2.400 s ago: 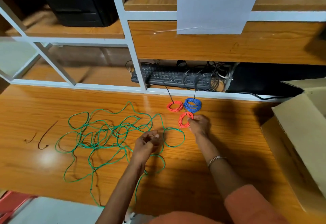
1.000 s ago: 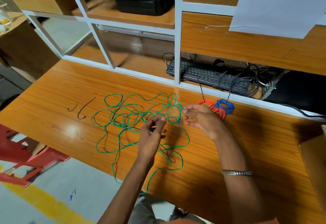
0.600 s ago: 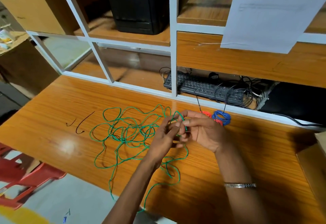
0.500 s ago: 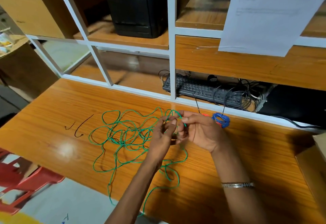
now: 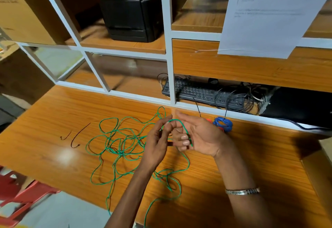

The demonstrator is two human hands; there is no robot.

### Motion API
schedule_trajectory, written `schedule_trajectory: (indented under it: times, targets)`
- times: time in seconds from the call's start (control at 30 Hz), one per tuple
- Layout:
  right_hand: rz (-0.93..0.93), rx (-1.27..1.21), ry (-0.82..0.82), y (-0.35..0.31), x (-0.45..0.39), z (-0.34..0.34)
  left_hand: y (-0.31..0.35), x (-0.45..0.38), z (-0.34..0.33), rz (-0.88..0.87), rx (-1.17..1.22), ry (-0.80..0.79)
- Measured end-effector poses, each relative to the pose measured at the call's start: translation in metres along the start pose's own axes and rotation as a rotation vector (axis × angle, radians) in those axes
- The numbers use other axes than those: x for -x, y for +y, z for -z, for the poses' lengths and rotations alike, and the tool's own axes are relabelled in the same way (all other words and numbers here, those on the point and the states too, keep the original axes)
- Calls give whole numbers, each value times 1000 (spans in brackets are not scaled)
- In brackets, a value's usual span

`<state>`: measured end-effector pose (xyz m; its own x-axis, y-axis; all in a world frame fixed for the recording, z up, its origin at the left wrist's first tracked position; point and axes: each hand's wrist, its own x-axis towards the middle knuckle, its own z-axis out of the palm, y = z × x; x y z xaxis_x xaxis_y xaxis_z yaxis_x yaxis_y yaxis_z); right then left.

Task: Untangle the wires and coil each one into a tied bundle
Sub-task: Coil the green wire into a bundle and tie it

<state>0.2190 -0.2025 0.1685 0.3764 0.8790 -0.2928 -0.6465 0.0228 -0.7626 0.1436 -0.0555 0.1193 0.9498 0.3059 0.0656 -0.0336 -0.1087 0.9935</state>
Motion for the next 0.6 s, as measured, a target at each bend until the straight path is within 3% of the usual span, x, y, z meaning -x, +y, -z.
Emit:
schedule_trajectory:
  times: [0.23, 0.43, 0.6]
  targets:
    - [69, -61, -51, -8, 5, 7, -5, -12, 1, 20, 69, -58]
    - [420, -468, -171, -12, 4, 1, -11, -19, -13, 111, 214, 61]
    - [774, -514, -14, -33, 3, 1, -15, -18, -21, 52, 150, 40]
